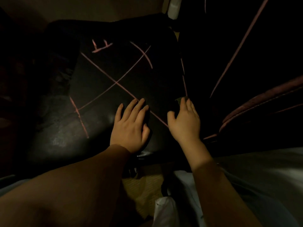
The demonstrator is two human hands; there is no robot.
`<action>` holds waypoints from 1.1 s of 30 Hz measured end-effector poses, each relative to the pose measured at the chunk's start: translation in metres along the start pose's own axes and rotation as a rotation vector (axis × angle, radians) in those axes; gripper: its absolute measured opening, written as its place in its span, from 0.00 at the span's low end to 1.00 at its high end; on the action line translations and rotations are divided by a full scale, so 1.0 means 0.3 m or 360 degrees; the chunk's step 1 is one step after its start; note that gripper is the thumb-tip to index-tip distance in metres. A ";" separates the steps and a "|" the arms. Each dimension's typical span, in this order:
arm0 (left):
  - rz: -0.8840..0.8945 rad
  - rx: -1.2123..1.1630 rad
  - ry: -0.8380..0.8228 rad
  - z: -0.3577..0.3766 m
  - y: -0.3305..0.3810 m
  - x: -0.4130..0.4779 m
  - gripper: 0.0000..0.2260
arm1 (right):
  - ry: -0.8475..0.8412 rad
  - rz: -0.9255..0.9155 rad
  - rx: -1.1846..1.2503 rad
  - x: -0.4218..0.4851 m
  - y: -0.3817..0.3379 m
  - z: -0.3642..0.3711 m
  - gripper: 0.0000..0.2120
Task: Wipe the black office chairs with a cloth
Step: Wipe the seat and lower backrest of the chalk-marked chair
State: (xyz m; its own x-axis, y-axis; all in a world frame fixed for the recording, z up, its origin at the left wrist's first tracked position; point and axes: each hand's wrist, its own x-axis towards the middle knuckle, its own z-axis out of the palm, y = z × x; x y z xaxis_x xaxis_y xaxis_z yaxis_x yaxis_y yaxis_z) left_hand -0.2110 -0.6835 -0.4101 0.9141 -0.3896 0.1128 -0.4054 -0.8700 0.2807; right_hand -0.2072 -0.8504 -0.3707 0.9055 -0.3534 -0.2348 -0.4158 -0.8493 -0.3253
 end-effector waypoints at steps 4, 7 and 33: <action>0.0004 0.0010 0.0014 0.002 0.003 0.001 0.26 | 0.0043 -0.0023 0.0047 0.111 -0.030 -0.004 0.30; 0.0013 0.0025 0.0017 0.002 0.000 0.003 0.26 | 0.0079 -0.0070 0.0053 0.204 -0.055 -0.005 0.29; 0.0315 0.0198 -0.0102 -0.052 -0.144 -0.040 0.26 | 0.0383 -0.0192 -0.0215 -0.321 -0.050 0.122 0.25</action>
State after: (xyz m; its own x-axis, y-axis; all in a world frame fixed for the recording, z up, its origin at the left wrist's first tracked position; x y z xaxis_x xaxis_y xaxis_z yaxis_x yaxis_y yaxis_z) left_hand -0.2045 -0.6366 -0.4088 0.8156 -0.5712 0.0922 -0.5786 -0.8036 0.1393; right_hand -0.2913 -0.7892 -0.3767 0.9484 -0.3158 0.0275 -0.3035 -0.9297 -0.2089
